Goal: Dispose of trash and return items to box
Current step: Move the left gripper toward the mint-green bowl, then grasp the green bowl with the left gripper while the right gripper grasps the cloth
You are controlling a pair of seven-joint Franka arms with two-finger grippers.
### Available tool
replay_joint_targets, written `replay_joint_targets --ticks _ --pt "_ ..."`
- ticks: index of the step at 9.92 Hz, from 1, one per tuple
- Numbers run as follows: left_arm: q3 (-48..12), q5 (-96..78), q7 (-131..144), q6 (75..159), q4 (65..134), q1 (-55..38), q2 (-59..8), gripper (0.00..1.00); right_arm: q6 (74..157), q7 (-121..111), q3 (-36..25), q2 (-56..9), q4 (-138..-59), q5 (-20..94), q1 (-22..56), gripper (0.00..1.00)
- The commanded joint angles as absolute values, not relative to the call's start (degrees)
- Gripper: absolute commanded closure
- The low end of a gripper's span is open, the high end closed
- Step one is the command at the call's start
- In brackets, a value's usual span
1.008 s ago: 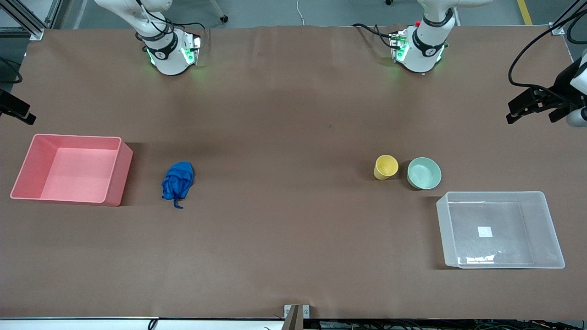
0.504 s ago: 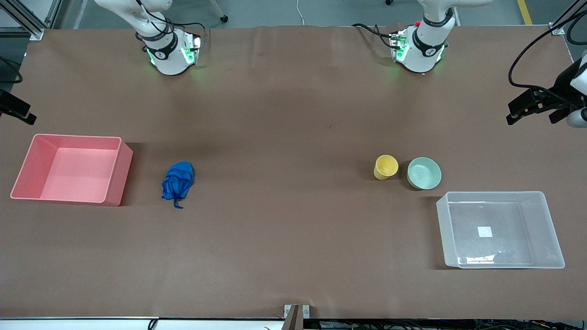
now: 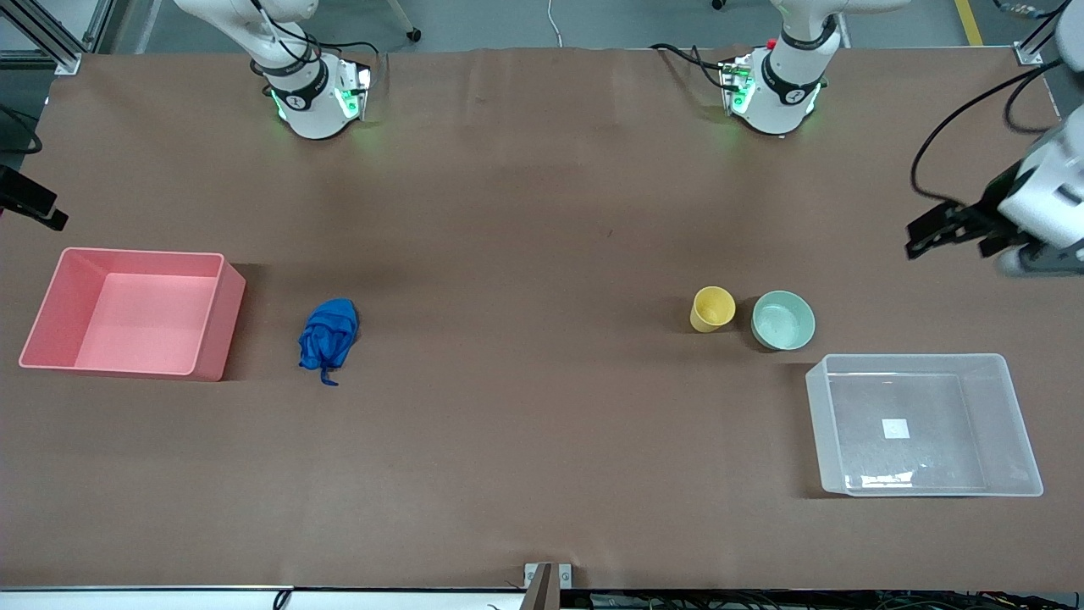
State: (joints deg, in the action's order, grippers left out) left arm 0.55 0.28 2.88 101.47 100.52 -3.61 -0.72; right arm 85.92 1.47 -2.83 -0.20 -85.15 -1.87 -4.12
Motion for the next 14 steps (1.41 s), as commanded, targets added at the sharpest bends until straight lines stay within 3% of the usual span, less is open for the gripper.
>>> replay_joint_targets --ticks 1,5,7,11,12,14 --pt "0.18 -0.53 2.63 112.97 113.85 -4.39 0.09 0.0 85.26 1.23 -2.81 -0.09 -84.99 -1.23 -4.31 0.0" --pt "0.09 -0.53 2.81 139.41 133.91 -3.96 -2.53 0.0 85.78 1.84 -2.81 -0.7 -85.61 -1.41 -0.55 0.0" --pt "0.17 -0.53 2.81 146.84 135.44 -3.6 -8.84 0.0 88.66 5.86 -2.81 -4.9 -87.79 -1.49 4.28 0.0" --pt "0.09 -0.44 2.55 159.5 134.74 -3.52 -20.28 0.0 115.94 11.16 -2.81 -11.32 -107.44 -1.67 11.41 0.0" --pt "0.09 -0.44 2.64 160.74 133.69 -3.6 -22.22 0.12 123.93 11.25 -2.81 -13.08 -112.54 -1.76 11.43 0.0" --pt "0.09 -0.53 2.72 160.75 133.59 -3.6 -22.85 0.7 136.01 11.16 -2.9 -16.42 -119.94 -2.28 11.86 0.0"
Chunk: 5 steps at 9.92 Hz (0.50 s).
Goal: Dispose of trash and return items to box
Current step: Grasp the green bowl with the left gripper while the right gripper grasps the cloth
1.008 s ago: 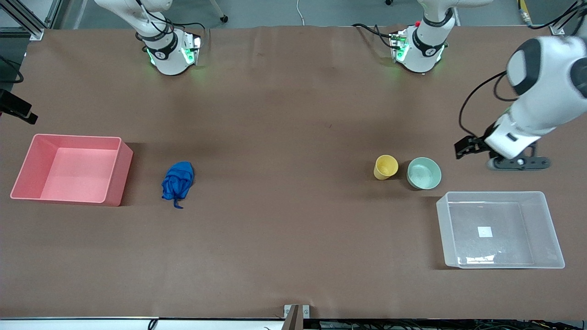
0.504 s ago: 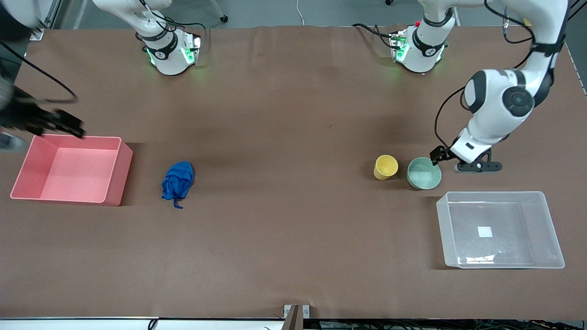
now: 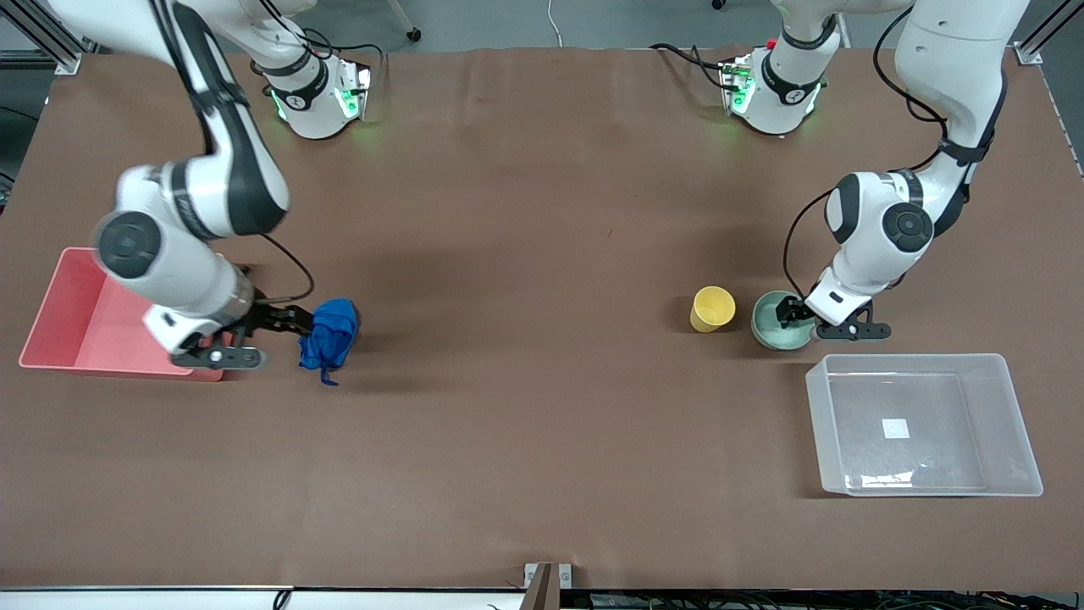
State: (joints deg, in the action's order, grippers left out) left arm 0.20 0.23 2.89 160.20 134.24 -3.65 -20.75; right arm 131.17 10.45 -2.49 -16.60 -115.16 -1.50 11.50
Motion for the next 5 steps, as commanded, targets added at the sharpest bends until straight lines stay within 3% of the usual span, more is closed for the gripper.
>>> replay_joint_targets --ticks 1,2,4,5 --pt "0.09 -0.53 2.55 160.75 134.03 -3.52 -22.76 0.88 140.32 11.08 -2.99 -18.61 -121.62 -2.55 11.87 0.0" --pt "0.09 -0.53 1.94 160.66 134.29 -3.6 -22.42 0.97 144.36 11.16 -2.99 -20.55 -122.86 -2.55 11.87 0.0" --pt "0.09 -0.53 2.72 158.31 134.73 -3.6 -19.1 1.0 146.69 11.16 -2.9 -22.76 -124.18 -2.55 12.13 0.05" --pt "0.09 -0.53 2.46 152.72 134.74 -3.6 -16.03 1.0 147.39 11.34 -2.99 -23.46 -125.15 -2.55 13.52 0.38"
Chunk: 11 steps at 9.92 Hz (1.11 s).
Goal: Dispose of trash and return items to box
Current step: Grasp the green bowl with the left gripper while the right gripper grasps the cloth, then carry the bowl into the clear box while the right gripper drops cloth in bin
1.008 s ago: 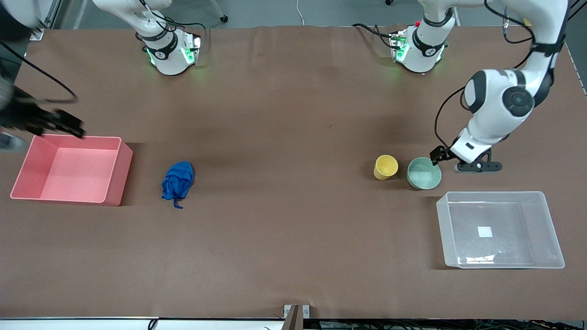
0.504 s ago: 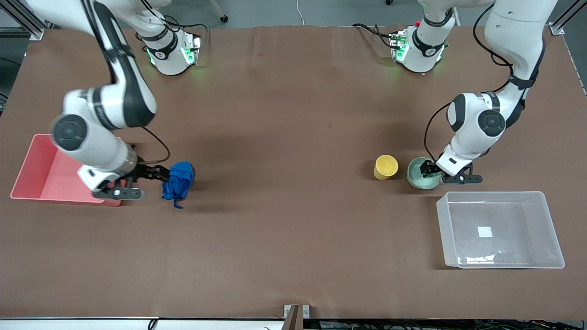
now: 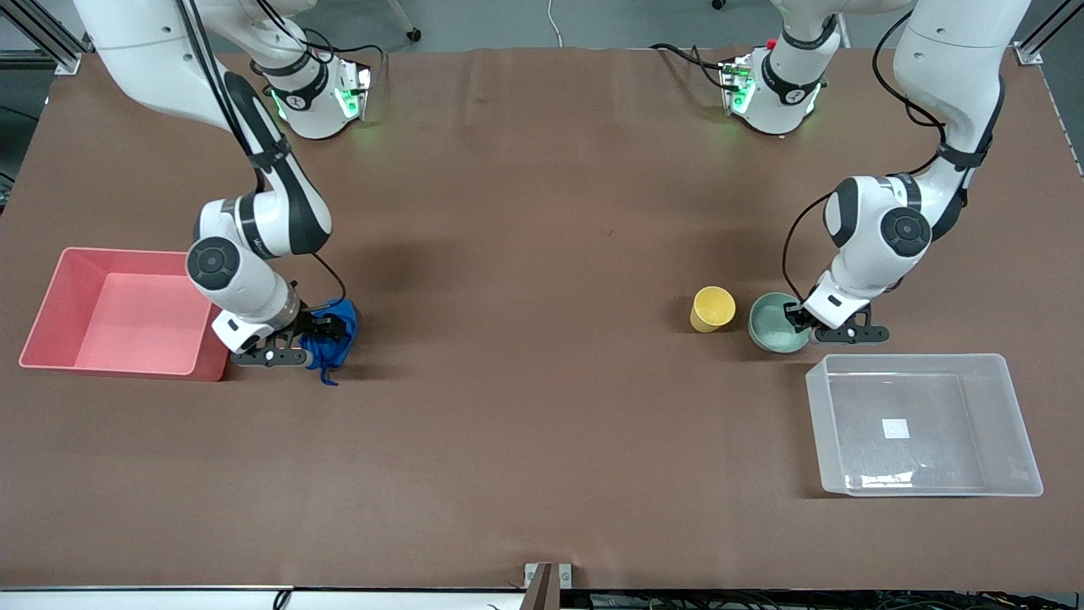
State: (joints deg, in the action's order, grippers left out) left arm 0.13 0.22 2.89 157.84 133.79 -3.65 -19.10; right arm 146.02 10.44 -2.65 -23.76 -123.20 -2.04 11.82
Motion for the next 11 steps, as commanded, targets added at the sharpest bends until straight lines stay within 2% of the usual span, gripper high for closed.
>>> replay_joint_targets --ticks 1,2,3,5,6,8,9,10,11 --pt "0.0 -0.53 2.03 148.66 134.48 -3.6 -13.13 1.0 149.39 14.04 -3.16 -23.99 -125.16 -2.46 14.14 0.66" --pt "0.0 -0.44 1.67 146.01 133.95 -3.6 -10.4 1.0 150.98 16.24 -3.16 -24.69 -124.98 -2.46 14.41 0.92" --pt "0.09 -0.44 1.58 143.29 131.6 -3.6 -9.24 1.0 151.34 18.96 -3.25 -24.78 -124.72 -2.55 14.59 0.99" --pt "0.61 -0.53 0.8 136.88 123.27 -3.43 -10.36 1.0 146.82 19.24 -3.16 -23.57 -123.5 -2.55 14.33 0.99" --pt "1.75 -0.53 0.62 134.32 117.65 -3.34 -12.81 1.0 136.08 19.42 -3.16 -20.77 -119.22 -2.55 14.15 0.99" --pt "3.77 -1.05 -1.21 132.98 106.93 -2.64 -19.56 1.0 110.96 19.6 -3.34 -18.82 -104.75 -2.55 13.37 0.99" --pt "5.26 -4.71 -4.88 132.63 101.48 -2.11 -23.6 1.0 101.96 18.21 -3.51 -17.42 -99.28 -2.64 11.01 0.99" --pt "7.8 -9.18 -10.58 130.54 95.86 -2.02 -27.73 1.0 96.73 14.19 -3.6 -15.58 -96.71 -4.03 8.12 0.99" --pt "9.74 -12.53 -13.94 128.26 91.62 -1.76 -31.08 1.0 95.29 7.62 -3.6 -13.56 -96.85 -7.18 4.52 0.99"
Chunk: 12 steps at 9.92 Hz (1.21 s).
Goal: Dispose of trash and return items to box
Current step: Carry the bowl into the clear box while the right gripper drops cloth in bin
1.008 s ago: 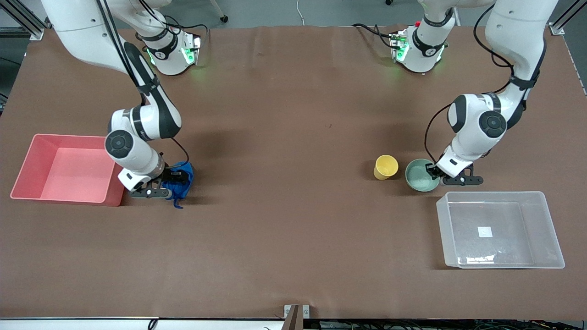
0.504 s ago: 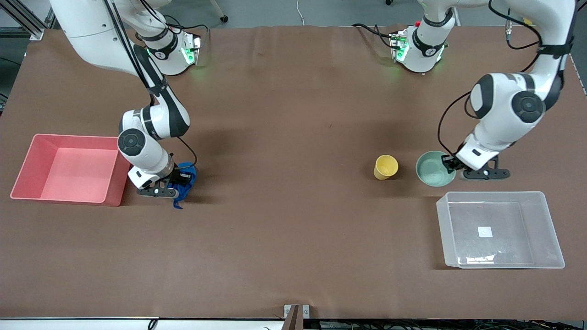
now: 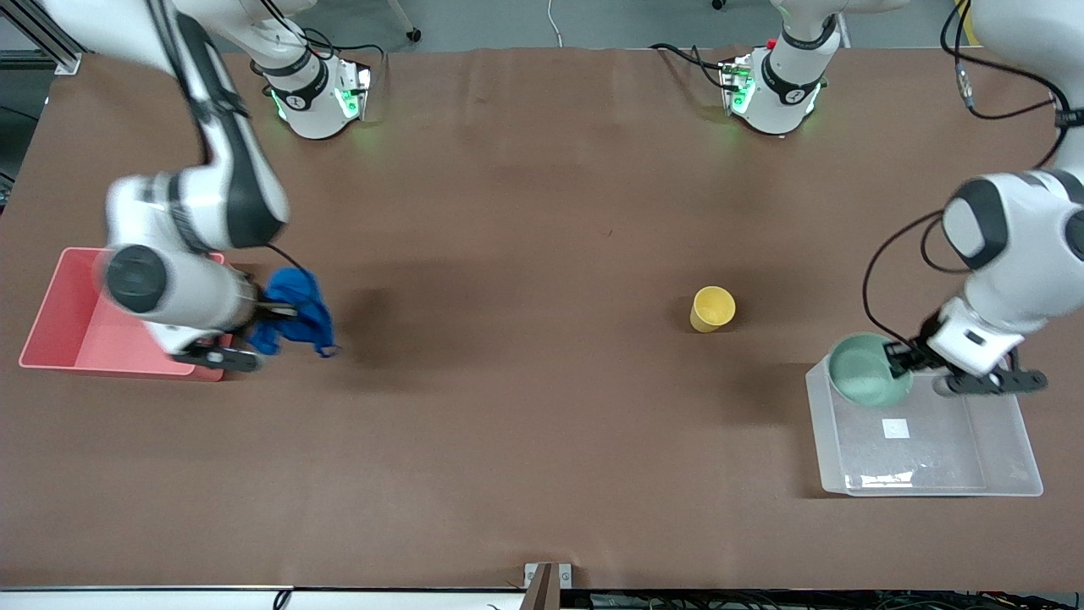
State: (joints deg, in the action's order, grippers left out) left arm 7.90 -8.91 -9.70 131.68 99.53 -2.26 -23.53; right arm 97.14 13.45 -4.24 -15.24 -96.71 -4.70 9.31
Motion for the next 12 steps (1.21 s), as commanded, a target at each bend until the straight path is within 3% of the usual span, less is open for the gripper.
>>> replay_joint_targets --ticks 1,3,5,7,8,9,10,11,12 --pt "10.54 -13.7 -14.58 128.15 89.67 -1.76 -33.9 1.0 94.84 0.08 -3.6 -12.93 -96.94 -8.16 -1.09 0.99" --pt "11.6 -15.71 -17.39 128.23 86.59 -0.01 -38.39 1.0 98.15 -5.53 -3.52 -13.53 -99.3 -10.44 -10.24 0.98" --pt "11.78 -21.43 -18.62 129.11 86.57 0.26 -41.47 0.99 109.45 -6.5 -3.6 -13.54 -107.71 -11.34 -12.91 0.98" --pt "11.78 -21.27 -20.47 135.14 87.1 0.96 -44.11 0.96 122.97 -6.77 -3.6 -14.32 -115.45 -11.78 -15.37 0.96" --pt "11.78 -21.27 -20.57 136.92 88.14 1.05 -45.08 0.95 130.96 -7.72 -3.6 -15.63 -119.23 -11.78 -16.6 0.92" --pt "11.78 -21.18 -20.57 137.28 88.42 1.14 -45.09 0.87 136.44 -8.95 -3.6 -17.82 -120.66 -11.78 -17.83 0.84" --pt "11.78 -21.09 -20.57 137.2 88.42 1.06 -44.57 0.51 137.54 -9.75 -3.52 -18.89 -120.76 -11.78 -18.45 0.44" --pt "11.78 -20.92 -20.39 137.02 88.42 0.62 -43.6 0.07 137.64 -9.67 -3.52 -18.9 -120.85 -11.69 -18.72 0.0" --pt "11.78 -20.74 -20.22 136.41 89.29 0.35 -40.2 0.03 137.38 -9.67 -3.34 -18.9 -120.68 -11.6 -19.16 0.0"
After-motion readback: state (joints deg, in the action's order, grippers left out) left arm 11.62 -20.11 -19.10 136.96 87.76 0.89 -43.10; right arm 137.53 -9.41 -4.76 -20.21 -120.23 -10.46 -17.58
